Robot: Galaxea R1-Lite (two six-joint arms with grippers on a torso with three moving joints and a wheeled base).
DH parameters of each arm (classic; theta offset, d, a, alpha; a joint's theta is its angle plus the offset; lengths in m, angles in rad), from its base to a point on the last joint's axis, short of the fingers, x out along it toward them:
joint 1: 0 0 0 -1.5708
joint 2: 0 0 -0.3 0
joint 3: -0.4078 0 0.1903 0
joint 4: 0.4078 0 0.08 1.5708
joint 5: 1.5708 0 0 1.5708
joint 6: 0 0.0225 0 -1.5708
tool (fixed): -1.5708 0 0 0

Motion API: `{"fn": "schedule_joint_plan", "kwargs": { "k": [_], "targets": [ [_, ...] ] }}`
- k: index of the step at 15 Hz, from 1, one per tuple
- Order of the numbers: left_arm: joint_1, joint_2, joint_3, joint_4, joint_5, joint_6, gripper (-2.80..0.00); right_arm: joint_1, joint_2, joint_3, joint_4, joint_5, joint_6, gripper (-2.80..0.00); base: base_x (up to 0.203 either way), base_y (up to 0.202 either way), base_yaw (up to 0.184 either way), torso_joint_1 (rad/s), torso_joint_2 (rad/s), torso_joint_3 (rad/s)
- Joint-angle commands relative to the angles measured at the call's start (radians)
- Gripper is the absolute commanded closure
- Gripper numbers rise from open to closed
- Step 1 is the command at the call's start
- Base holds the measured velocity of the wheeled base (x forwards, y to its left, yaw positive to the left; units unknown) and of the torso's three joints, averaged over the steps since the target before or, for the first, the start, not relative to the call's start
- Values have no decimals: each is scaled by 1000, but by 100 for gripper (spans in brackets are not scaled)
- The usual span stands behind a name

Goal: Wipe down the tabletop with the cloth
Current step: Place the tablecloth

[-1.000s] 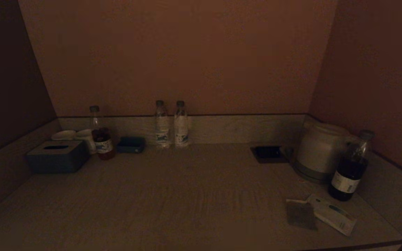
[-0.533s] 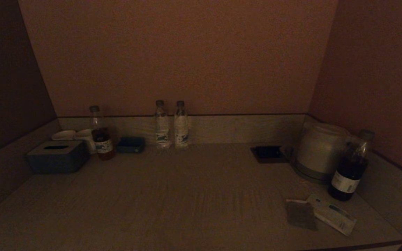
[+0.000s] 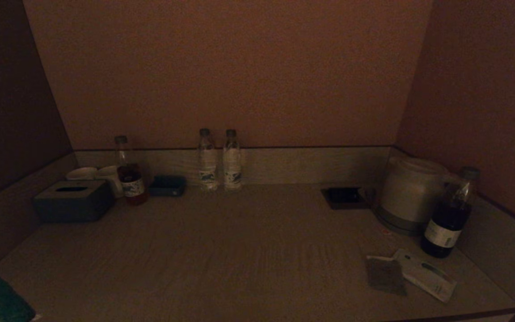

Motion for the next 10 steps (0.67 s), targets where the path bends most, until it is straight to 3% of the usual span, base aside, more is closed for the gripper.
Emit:
{"fn": "schedule_joint_plan", "kwargs": {
  "k": [1, 5, 7, 10],
  "targets": [
    [67, 288, -45, -26, 4, -6, 0, 0, 0, 0, 0, 0, 0, 0, 0, 0, 0, 0, 0, 0],
    [232, 636, -142, -224, 4, -8, 0, 0, 0, 0, 0, 0, 0, 0, 0, 0, 0, 0, 0, 0],
    [266, 747, -187, -308, 4, -4, 0, 0, 0, 0, 0, 0, 0, 0, 0, 0, 0, 0, 0, 0],
    [279, 817, -254, -338, 5, 14, 0, 0, 0, 0, 0, 0, 0, 0, 0, 0, 0, 0, 0, 0]
  ]
}}
